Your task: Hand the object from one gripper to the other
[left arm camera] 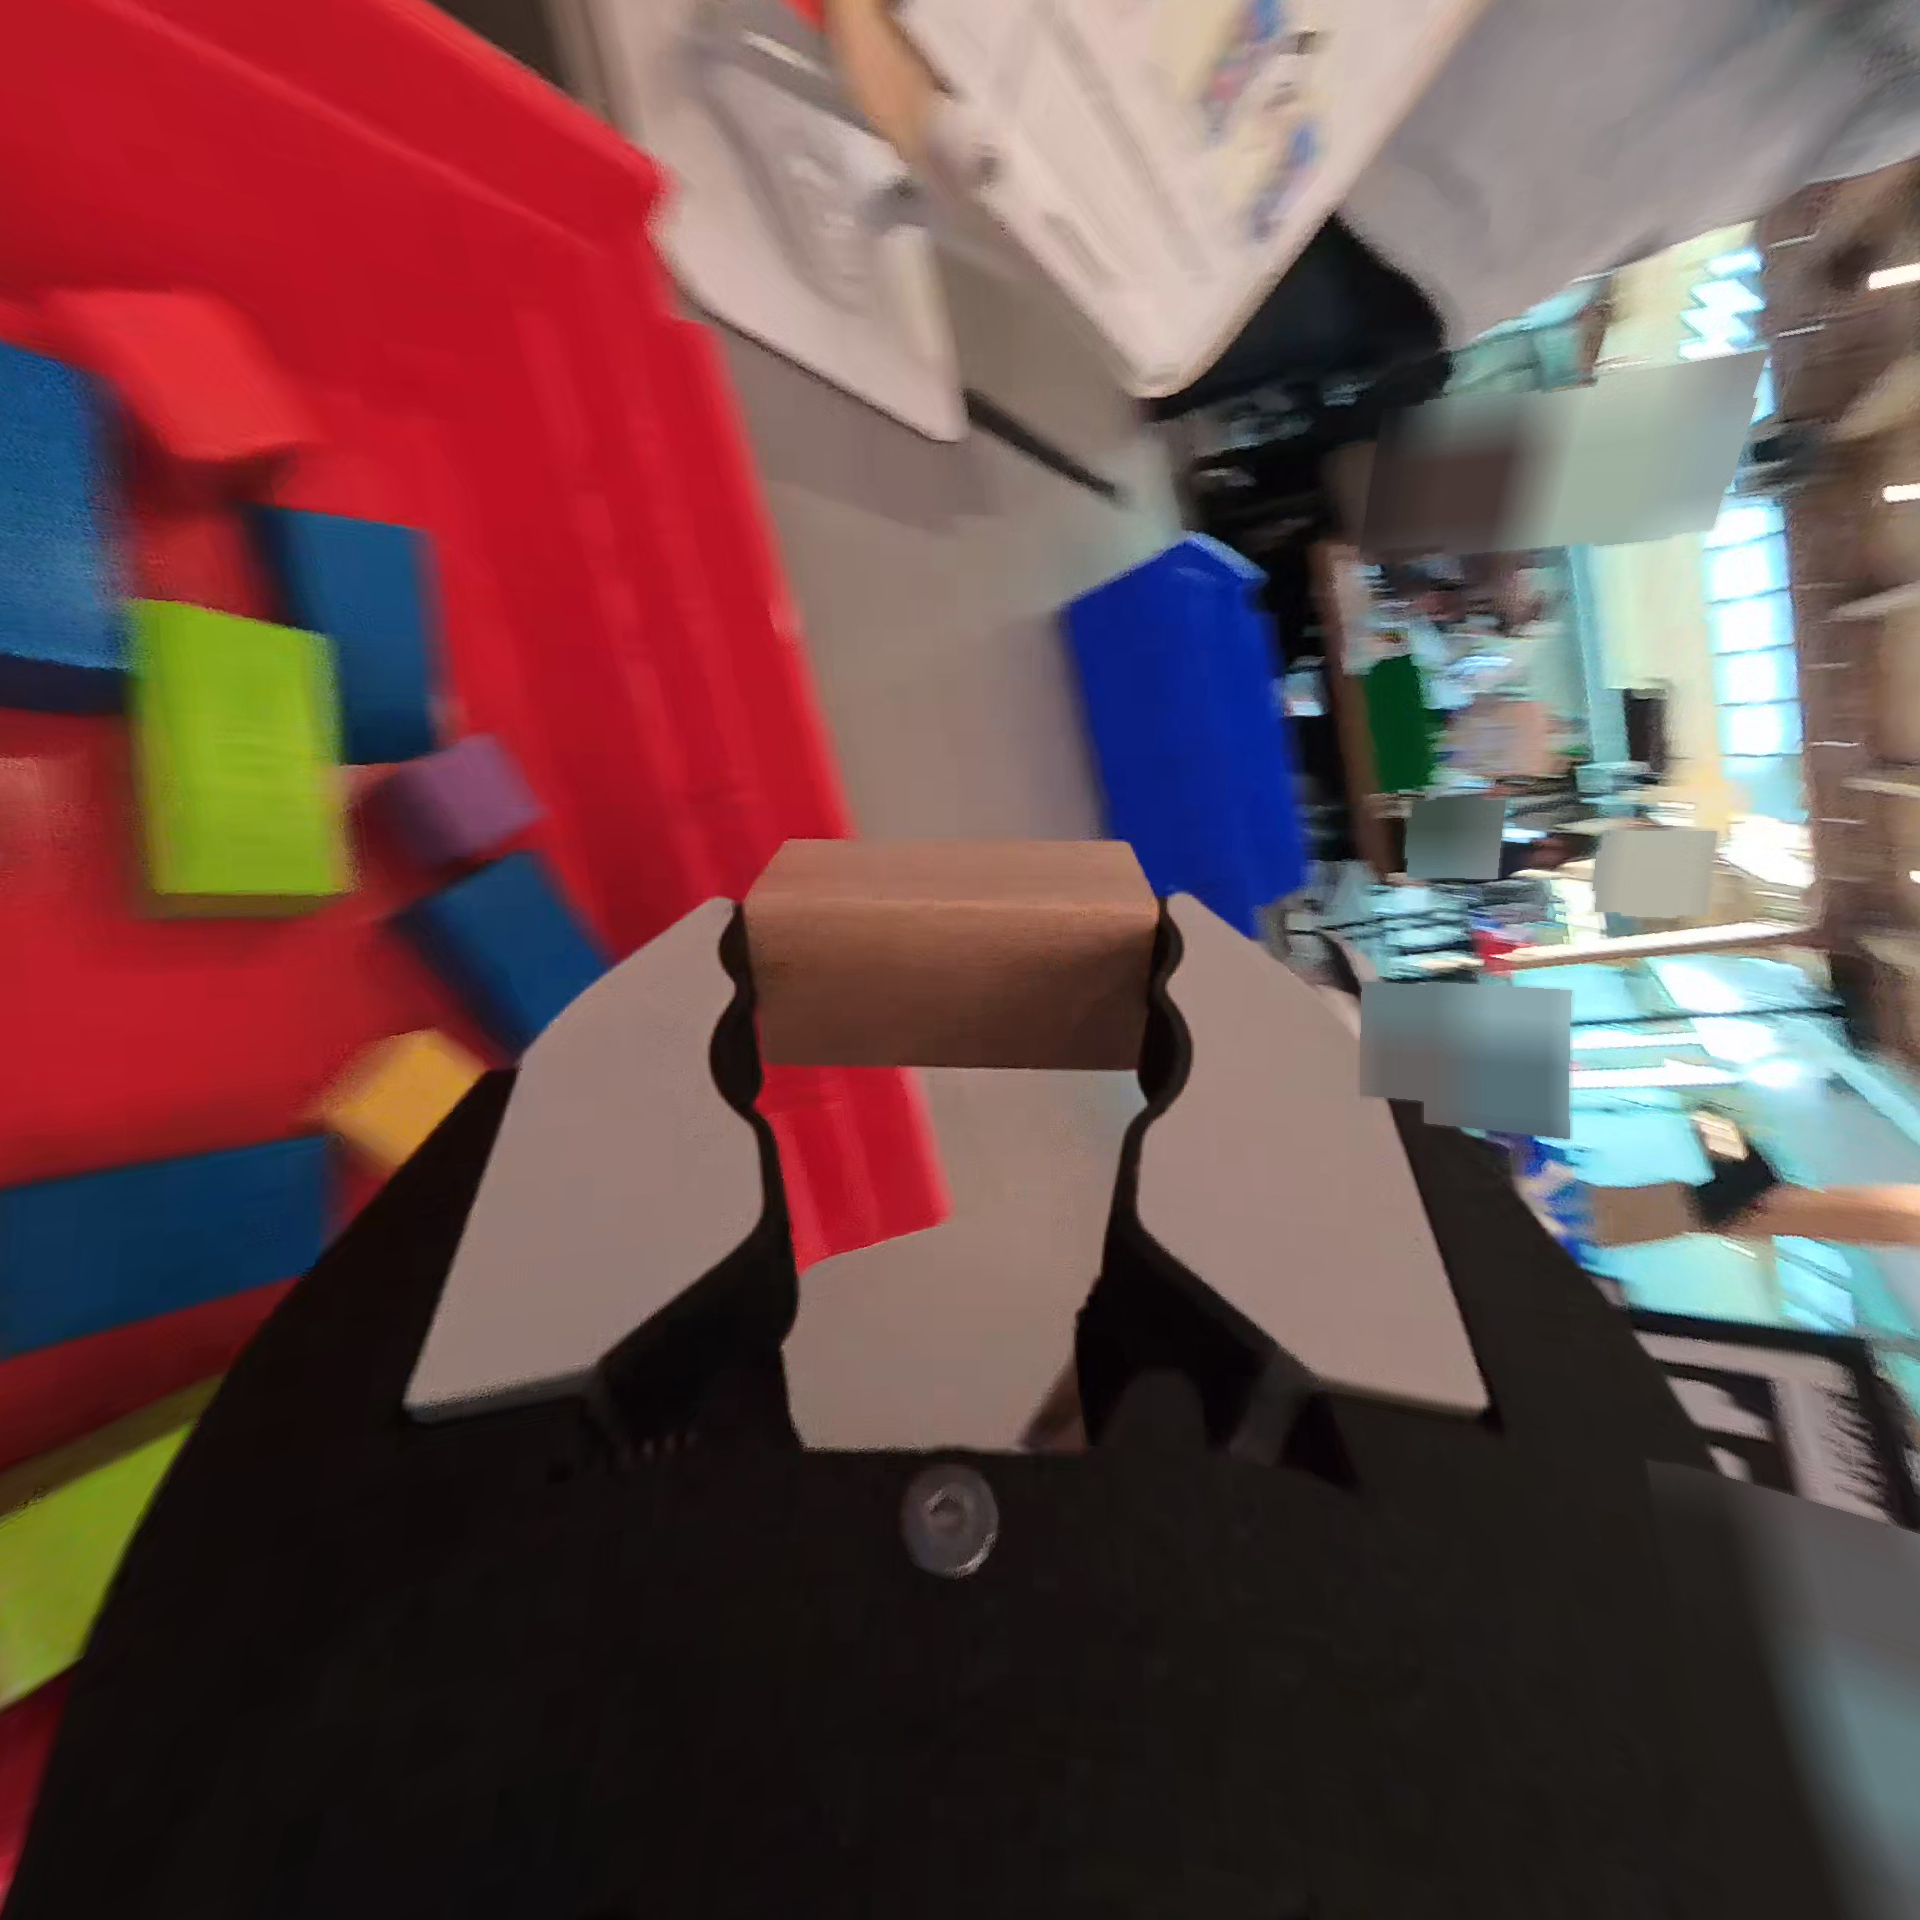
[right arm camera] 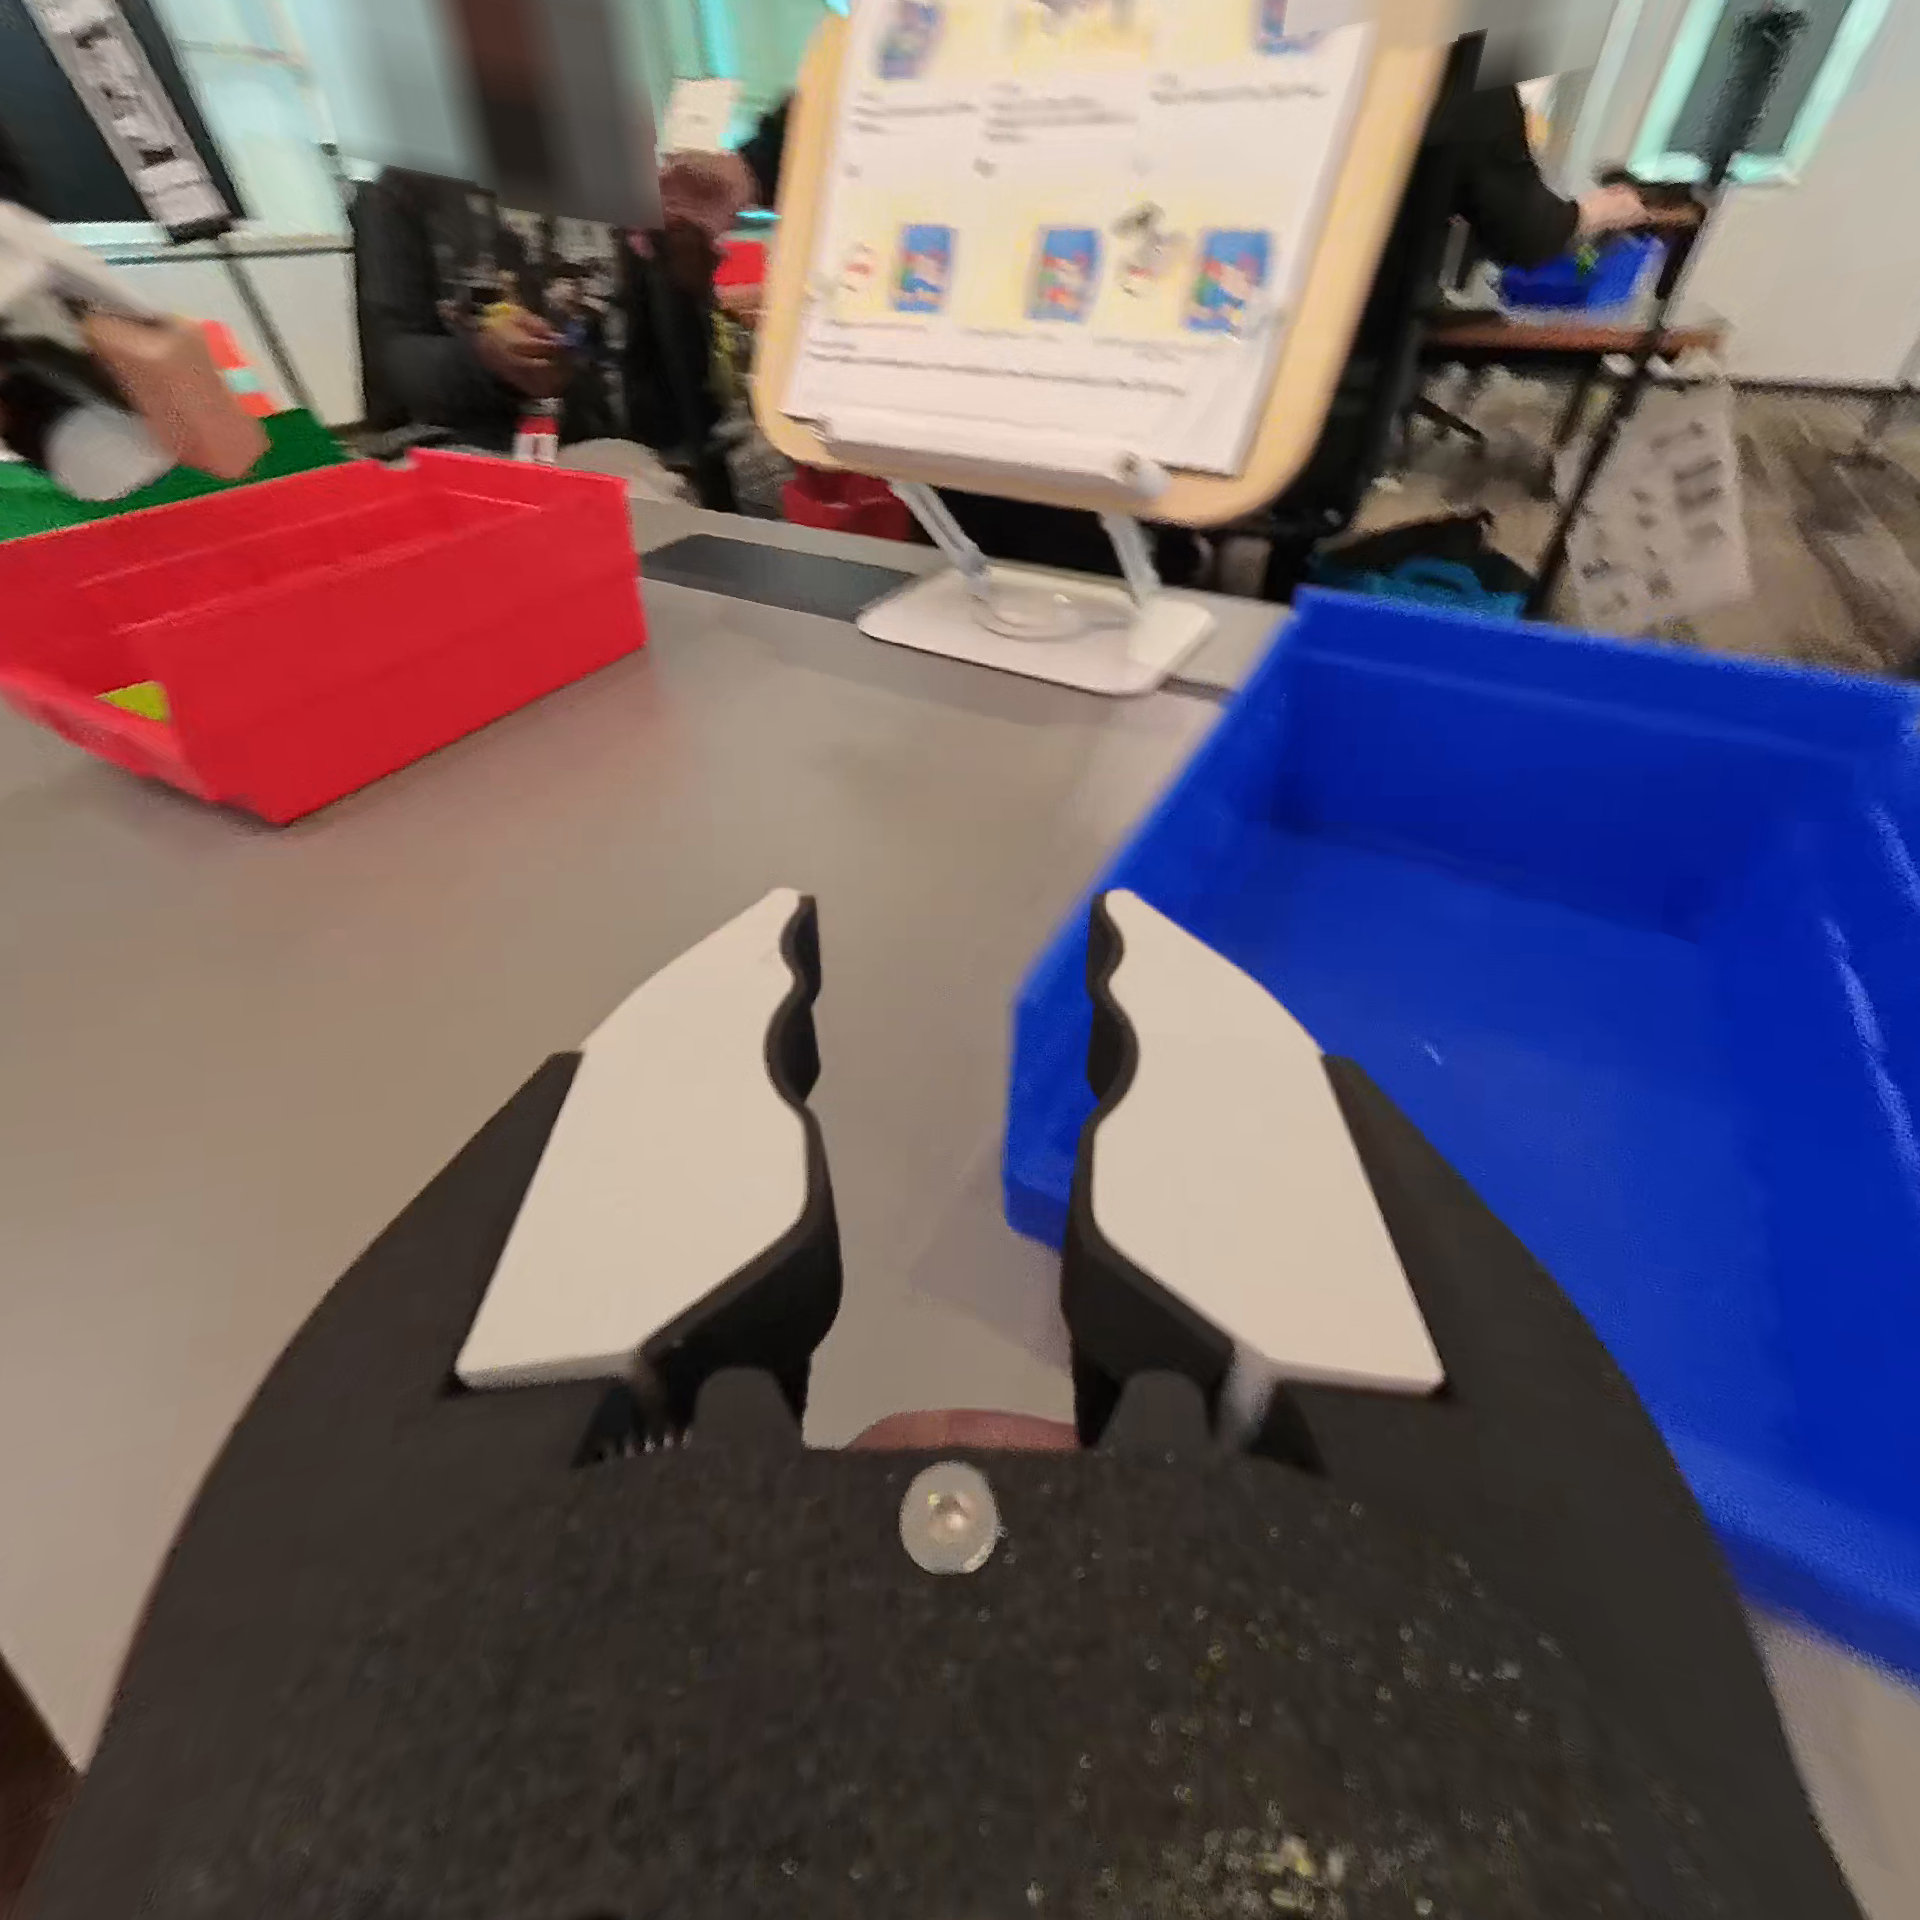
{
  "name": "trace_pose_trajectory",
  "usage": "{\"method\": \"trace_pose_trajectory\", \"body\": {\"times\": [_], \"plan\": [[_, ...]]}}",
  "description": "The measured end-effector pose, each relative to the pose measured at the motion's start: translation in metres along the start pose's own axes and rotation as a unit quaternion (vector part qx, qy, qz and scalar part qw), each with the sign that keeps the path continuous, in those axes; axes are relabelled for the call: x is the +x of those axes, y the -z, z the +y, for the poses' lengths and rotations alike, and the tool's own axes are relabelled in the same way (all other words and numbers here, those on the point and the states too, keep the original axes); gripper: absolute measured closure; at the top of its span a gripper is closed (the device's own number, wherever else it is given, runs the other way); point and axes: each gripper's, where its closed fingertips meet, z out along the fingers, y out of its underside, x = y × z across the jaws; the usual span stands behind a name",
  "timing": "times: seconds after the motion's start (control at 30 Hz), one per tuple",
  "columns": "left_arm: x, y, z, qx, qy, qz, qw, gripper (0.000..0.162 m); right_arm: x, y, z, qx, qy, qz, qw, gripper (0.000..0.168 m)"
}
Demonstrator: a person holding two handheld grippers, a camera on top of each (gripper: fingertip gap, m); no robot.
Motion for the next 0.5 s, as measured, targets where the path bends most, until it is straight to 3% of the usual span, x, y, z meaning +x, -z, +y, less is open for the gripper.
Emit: {"method": "trace_pose_trajectory", "body": {"times": [0.13,0.27,0.5], "plan": [[0.057,-0.048,0.019,-0.036,0.036,0.135,0.99,0.091,-0.058,-0.041,-0.03,0.003,0.055,-0.12,0.991,0.119],[0.105,-0.115,0.061,-0.138,0.064,0.227,0.962,0.091,-0.107,-0.082,-0.052,0.003,0.118,-0.222,0.968,0.119],[0.163,-0.187,0.102,-0.219,0.078,0.326,0.916,0.091,-0.129,-0.129,-0.068,0.005,0.15,-0.282,0.947,0.119]]}}
